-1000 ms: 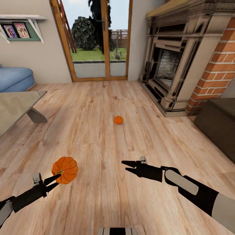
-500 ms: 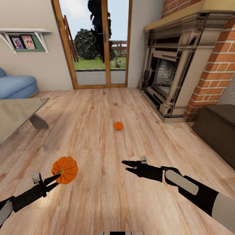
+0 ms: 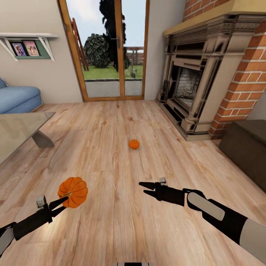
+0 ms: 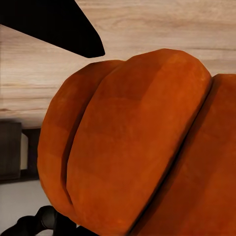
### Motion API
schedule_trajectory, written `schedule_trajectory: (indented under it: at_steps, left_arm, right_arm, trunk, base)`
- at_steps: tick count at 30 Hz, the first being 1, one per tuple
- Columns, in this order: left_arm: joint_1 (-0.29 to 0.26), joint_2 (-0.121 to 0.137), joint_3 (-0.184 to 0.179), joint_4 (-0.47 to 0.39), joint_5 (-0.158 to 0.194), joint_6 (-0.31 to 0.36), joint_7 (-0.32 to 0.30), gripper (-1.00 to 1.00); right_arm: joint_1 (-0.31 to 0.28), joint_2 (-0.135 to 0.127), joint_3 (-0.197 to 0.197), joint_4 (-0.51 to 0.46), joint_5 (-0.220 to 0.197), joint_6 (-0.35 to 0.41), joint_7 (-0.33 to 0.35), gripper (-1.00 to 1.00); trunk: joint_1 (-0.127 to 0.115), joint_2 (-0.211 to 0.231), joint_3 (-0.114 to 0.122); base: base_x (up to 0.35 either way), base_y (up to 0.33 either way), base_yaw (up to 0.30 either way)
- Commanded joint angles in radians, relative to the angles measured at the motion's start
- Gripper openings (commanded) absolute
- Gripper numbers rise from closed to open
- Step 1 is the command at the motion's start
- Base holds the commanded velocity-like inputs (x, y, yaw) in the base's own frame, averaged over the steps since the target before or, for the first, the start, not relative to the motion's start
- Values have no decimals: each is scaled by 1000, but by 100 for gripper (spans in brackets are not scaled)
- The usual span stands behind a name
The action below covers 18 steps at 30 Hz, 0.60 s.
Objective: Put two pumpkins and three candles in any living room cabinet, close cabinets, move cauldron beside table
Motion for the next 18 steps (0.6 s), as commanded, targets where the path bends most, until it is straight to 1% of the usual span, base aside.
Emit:
schedule_trajectory:
  at_steps: [1, 6, 10, 18]
  left_arm:
    - [0, 0, 0, 0, 5, 7, 1, -100]
    - [0, 0, -1, -3, 5, 6, 2, -100]
    - [0, 0, -2, -14, 4, 6, 2, -100]
    - [0, 0, -2, -16, 4, 7, 2, -100]
  right_arm:
    - [-1, -1, 3, 2, -8, 2, 1, 100]
    - [-1, -1, 4, 19, -8, -1, -3, 100]
    - [-2, -1, 4, 24, -8, -29, 0, 100]
    - [-2, 3, 5, 25, -8, -35, 3, 100]
  trunk:
    - [0, 0, -1]
    - [0, 0, -1]
    - [0, 0, -1]
    - [0, 0, -1]
  base:
    - [316, 0, 0]
    - [332, 0, 0]
    - [336, 0, 0]
    - [337, 0, 0]
